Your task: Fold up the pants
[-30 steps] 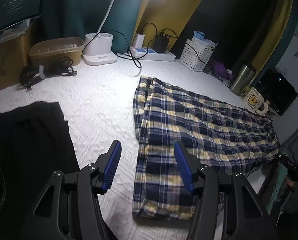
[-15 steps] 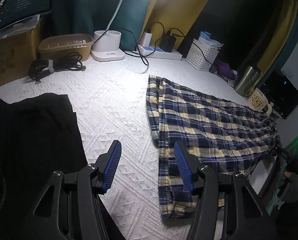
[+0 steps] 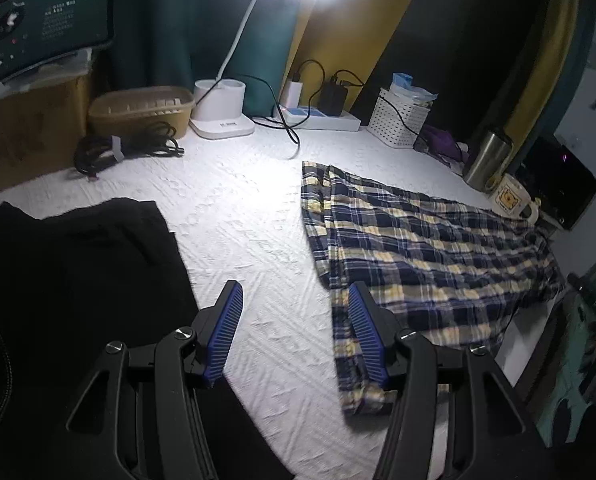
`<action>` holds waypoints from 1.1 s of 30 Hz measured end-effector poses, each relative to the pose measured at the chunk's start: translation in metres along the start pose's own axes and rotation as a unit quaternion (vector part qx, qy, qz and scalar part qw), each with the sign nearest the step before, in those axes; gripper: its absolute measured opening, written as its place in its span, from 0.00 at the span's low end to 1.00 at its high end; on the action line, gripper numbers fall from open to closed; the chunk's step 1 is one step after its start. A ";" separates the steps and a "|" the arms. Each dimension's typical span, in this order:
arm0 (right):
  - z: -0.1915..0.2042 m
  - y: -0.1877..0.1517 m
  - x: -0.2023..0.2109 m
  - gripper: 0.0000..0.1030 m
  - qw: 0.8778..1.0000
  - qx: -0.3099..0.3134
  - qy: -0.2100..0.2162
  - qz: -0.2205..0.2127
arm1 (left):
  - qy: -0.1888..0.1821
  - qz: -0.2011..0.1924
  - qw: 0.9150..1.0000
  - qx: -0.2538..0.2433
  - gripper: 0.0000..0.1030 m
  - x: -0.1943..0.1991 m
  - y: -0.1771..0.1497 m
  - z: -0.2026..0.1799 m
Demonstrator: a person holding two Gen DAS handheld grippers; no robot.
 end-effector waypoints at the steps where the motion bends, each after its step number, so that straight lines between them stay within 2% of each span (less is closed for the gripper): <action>1: 0.009 0.002 0.004 0.83 1.000 0.007 0.003 -0.003 | 0.001 0.000 1.000 -0.003 0.53 0.002 -0.001 0.001; 11: 0.152 0.022 0.023 0.83 0.991 0.083 0.099 -0.024 | 0.040 -0.026 0.999 -0.015 0.53 0.046 -0.001 0.057; 22: 0.288 0.012 0.027 0.83 0.968 0.167 0.188 0.001 | -0.003 -0.009 1.000 -0.009 0.53 0.050 -0.010 0.093; 33: 0.364 -0.010 0.020 0.83 0.944 0.237 0.228 0.032 | -0.041 0.007 0.999 -0.006 0.53 0.034 -0.014 0.103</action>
Point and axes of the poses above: each gripper's, at about its wrist camera, not at the fingertips, and x roughly against the way its jaws point, z to its left, y to its top, the point moved 4 cm from there along -x, roughly the way its jaws point, and after that the axes turned 11 degrees about x, right-handed, at the moved point
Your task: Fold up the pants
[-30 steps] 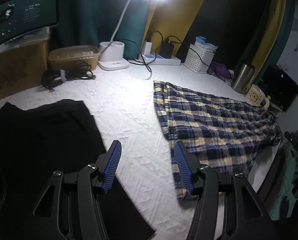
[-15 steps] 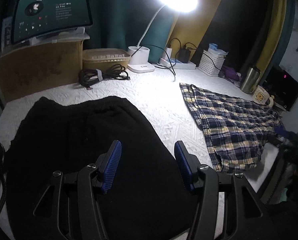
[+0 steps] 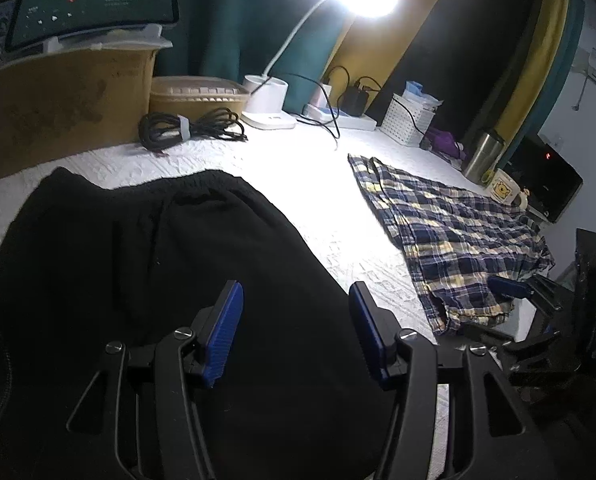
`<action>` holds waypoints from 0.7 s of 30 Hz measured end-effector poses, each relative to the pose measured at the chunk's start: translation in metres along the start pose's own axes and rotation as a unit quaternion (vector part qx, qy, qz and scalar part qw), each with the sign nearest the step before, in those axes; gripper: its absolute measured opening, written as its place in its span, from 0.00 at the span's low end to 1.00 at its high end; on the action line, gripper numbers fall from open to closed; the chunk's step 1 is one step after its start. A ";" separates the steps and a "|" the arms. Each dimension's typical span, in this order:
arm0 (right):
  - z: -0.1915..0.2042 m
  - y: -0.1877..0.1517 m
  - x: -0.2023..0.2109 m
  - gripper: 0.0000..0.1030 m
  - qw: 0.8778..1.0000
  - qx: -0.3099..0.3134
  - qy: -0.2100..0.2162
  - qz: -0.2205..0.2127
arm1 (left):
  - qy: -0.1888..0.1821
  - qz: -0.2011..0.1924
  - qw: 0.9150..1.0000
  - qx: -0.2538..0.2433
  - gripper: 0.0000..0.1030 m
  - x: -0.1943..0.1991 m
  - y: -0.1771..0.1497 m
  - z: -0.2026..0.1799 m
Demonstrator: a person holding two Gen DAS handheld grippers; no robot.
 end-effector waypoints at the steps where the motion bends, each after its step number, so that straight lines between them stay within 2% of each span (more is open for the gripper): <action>1: 0.004 0.001 -0.003 0.83 1.000 0.006 0.002 0.003 | -0.001 0.002 1.000 -0.001 0.53 -0.001 -0.001 0.000; 8: 0.016 0.003 -0.018 0.82 1.000 0.022 0.014 0.010 | 0.013 0.004 1.000 0.014 0.53 -0.001 -0.001 0.016; 10: 0.017 0.004 -0.018 0.78 0.999 0.026 0.016 0.006 | 0.020 0.001 1.000 0.022 0.53 0.000 0.000 0.024; 12: 0.021 0.006 -0.019 0.55 0.999 0.028 0.041 0.001 | 0.026 0.000 0.999 0.029 0.53 0.001 0.000 0.029; 13: 0.023 0.007 -0.019 0.51 0.998 0.032 0.049 -0.001 | 0.027 0.000 0.999 0.030 0.53 0.001 0.001 0.029; 14: 0.026 0.008 -0.018 0.36 0.998 0.037 0.060 -0.003 | 0.028 0.001 0.999 0.031 0.53 0.001 0.001 0.030; 15: 0.028 0.009 -0.018 0.27 0.997 0.038 0.069 -0.004 | 0.029 0.001 0.999 0.031 0.53 0.000 0.001 0.029; 16: 0.029 0.009 -0.017 0.24 0.997 0.039 0.073 -0.005 | 0.028 0.001 0.999 0.031 0.53 0.000 0.001 0.028; 17: 0.028 0.009 -0.018 0.13 0.997 0.039 0.073 -0.006 | 0.026 0.002 0.999 0.031 0.53 0.000 0.001 0.026; 18: 0.027 0.009 -0.017 0.09 0.997 0.037 0.075 -0.006 | 0.025 0.003 0.999 0.030 0.53 -0.001 0.001 0.024; 21: 0.020 0.008 -0.016 0.07 0.996 0.022 0.085 -0.009 | 0.019 0.009 0.999 0.027 0.53 -0.005 0.001 0.016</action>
Point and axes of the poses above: each gripper's, at about its wrist camera, not at the fingertips, and x roughly against the way its jaws point, z to its left, y to its top, the point moved 4 cm from there along -x, roughly the way its jaws point, and after that the axes turned 11 degrees about x, right-handed, at the moved point
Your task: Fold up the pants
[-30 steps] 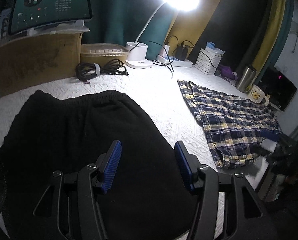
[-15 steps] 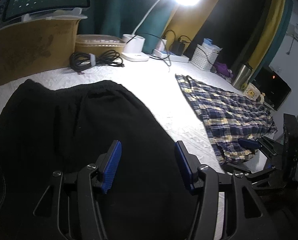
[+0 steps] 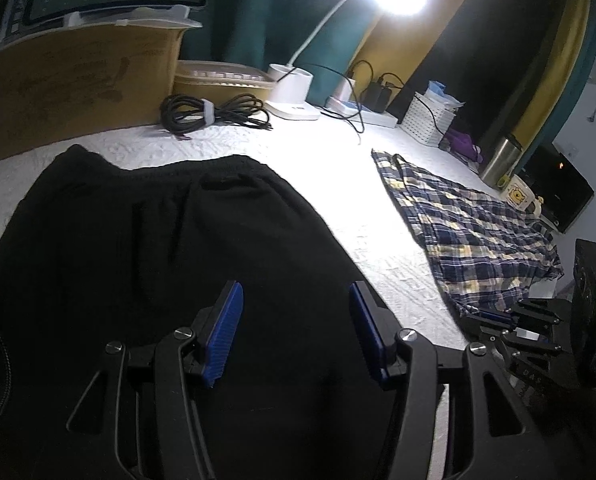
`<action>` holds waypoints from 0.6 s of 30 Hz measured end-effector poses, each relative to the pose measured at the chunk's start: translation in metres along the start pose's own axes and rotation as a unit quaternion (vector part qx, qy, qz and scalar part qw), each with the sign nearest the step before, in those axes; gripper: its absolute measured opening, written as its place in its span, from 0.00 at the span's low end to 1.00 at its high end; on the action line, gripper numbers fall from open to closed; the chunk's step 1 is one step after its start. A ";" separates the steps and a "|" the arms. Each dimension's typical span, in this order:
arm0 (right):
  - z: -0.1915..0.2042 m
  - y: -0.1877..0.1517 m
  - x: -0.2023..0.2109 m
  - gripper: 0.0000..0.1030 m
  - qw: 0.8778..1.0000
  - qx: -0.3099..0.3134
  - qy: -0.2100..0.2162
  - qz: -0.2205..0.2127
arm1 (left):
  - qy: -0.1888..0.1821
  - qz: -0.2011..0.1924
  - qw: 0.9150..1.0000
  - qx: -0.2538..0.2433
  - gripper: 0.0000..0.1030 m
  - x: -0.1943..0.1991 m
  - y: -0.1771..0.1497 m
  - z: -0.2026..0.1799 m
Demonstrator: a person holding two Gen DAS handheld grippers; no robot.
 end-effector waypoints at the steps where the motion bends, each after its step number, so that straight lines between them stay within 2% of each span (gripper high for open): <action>1: -0.002 0.000 0.002 0.07 1.000 -0.002 -0.001 -0.003 | -0.001 0.002 1.000 -0.001 0.53 -0.001 0.000 -0.003; 5: -0.016 0.005 0.018 0.07 0.999 -0.018 -0.004 -0.027 | -0.006 0.006 1.000 -0.009 0.53 -0.005 0.001 -0.018; 11: -0.057 0.013 0.049 0.07 0.995 -0.068 -0.006 -0.076 | -0.020 0.010 0.999 -0.036 0.53 -0.013 0.007 -0.055; 18: -0.124 0.002 0.062 0.06 0.989 -0.108 -0.048 -0.089 | -0.035 0.033 0.998 -0.048 0.53 -0.038 0.003 -0.095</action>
Point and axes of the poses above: each gripper's, at about its wrist camera, not at the fingertips, and x roughly against the way its jaws point, z to its left, y to its top, the point moved 4 cm from there along -x, roughly the way its jaws point, and after that the axes turned 11 degrees about x, right-handed, at the moved point
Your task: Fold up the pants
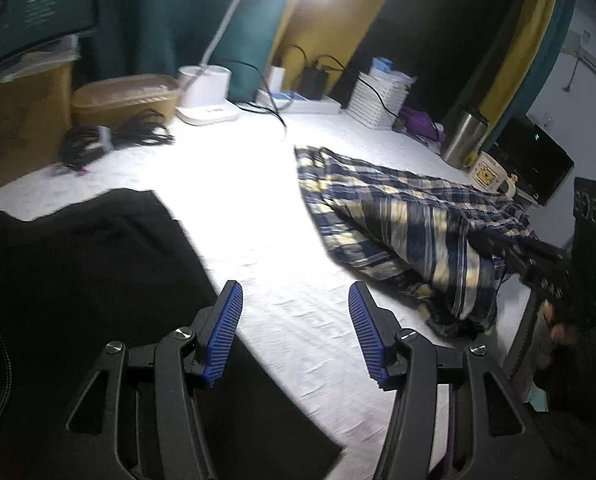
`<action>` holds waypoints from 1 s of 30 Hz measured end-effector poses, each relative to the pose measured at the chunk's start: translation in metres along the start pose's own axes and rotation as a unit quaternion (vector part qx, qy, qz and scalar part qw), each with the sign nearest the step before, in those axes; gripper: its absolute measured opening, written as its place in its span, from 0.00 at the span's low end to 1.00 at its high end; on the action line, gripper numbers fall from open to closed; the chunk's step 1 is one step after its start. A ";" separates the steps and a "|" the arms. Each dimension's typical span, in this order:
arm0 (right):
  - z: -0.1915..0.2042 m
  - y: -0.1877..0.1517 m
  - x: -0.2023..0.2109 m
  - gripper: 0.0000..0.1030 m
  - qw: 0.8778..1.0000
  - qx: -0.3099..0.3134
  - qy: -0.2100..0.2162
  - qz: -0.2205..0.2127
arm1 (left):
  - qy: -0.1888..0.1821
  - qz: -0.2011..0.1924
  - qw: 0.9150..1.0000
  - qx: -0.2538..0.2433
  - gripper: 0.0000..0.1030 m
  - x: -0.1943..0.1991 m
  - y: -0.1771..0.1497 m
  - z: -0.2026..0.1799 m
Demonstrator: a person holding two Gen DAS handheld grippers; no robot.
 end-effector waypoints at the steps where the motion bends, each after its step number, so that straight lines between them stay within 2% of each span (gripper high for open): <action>1: -0.010 -0.001 0.000 0.06 1.000 -0.005 -0.006 -0.001 | -0.003 0.006 1.000 0.001 0.53 -0.005 -0.001 -0.005; 11: -0.103 -0.009 0.004 0.06 0.997 -0.060 -0.046 -0.012 | -0.008 0.062 0.998 -0.029 0.53 -0.052 -0.012 -0.052; 15: -0.133 -0.019 -0.007 0.07 0.995 -0.082 -0.057 0.011 | -0.010 0.086 0.996 -0.022 0.53 -0.076 -0.015 -0.057; 17: -0.136 -0.026 -0.010 0.07 0.994 -0.080 -0.067 0.018 | -0.008 0.078 0.997 -0.019 0.53 -0.080 -0.013 -0.057; 21: -0.135 -0.033 -0.005 0.07 0.994 -0.093 -0.054 0.012 | 0.001 0.076 0.997 -0.018 0.53 -0.090 0.000 -0.059; 25: -0.133 -0.038 0.001 0.07 0.994 -0.097 -0.054 0.013 | -0.003 0.068 0.996 -0.052 0.52 -0.097 0.002 -0.065; 26: -0.131 -0.039 0.004 0.07 0.994 -0.093 -0.055 0.013 | -0.003 0.069 0.996 -0.061 0.45 -0.099 0.004 -0.066; 27: -0.130 -0.039 0.004 0.07 0.994 -0.090 -0.056 0.013 | -0.006 0.074 0.995 -0.064 0.22 -0.099 0.005 -0.068; 28: -0.128 -0.040 0.007 0.07 0.994 -0.087 -0.058 0.013 | -0.005 0.077 0.995 -0.065 0.09 -0.099 0.007 -0.068; 30: -0.127 -0.041 0.011 0.07 0.994 -0.084 -0.070 0.013 | 0.001 0.074 0.995 -0.072 0.04 -0.093 0.013 -0.072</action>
Point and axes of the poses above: each gripper's, at about its wrist camera, not at the fingertips, and x roughly against the way its jaws point, z to its left, y to its top, the point moved 4 cm from there along -x, roughly the way its jaws point, and after that the axes turned 11 degrees about x, right-handed, at the moved point
